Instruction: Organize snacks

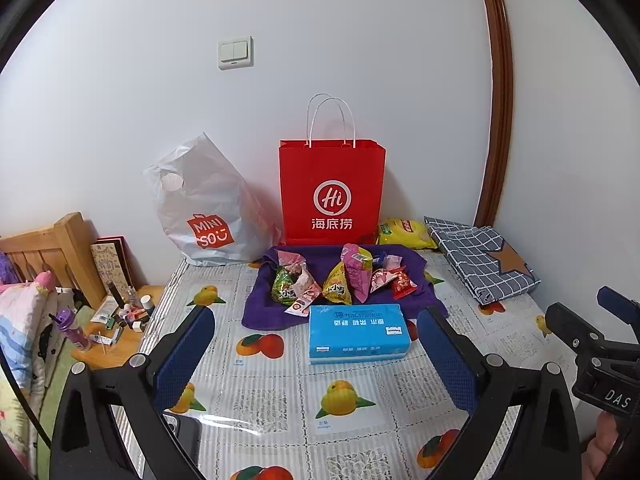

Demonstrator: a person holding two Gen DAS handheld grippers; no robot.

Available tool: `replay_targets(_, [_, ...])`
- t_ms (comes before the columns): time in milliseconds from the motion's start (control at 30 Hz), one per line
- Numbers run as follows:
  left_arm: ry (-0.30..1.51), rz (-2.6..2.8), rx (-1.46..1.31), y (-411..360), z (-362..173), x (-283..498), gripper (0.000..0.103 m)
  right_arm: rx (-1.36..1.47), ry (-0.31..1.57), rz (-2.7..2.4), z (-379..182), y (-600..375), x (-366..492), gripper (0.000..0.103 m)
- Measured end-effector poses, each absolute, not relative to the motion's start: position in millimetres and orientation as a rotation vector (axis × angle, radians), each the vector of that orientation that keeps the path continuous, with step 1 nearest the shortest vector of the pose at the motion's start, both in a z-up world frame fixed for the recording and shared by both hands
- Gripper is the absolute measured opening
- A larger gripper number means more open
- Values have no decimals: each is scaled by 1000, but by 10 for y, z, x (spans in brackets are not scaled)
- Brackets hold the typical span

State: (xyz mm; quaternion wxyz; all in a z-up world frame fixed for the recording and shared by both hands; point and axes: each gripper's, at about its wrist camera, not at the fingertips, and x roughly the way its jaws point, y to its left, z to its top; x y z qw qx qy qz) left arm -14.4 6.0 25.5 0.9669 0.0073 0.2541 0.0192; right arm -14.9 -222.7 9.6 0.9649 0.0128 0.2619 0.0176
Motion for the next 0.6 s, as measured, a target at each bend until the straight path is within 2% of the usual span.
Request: replay_targets(600, [518,38,17,56,261,-152,102,38,540,37,36,-2265,-121,103])
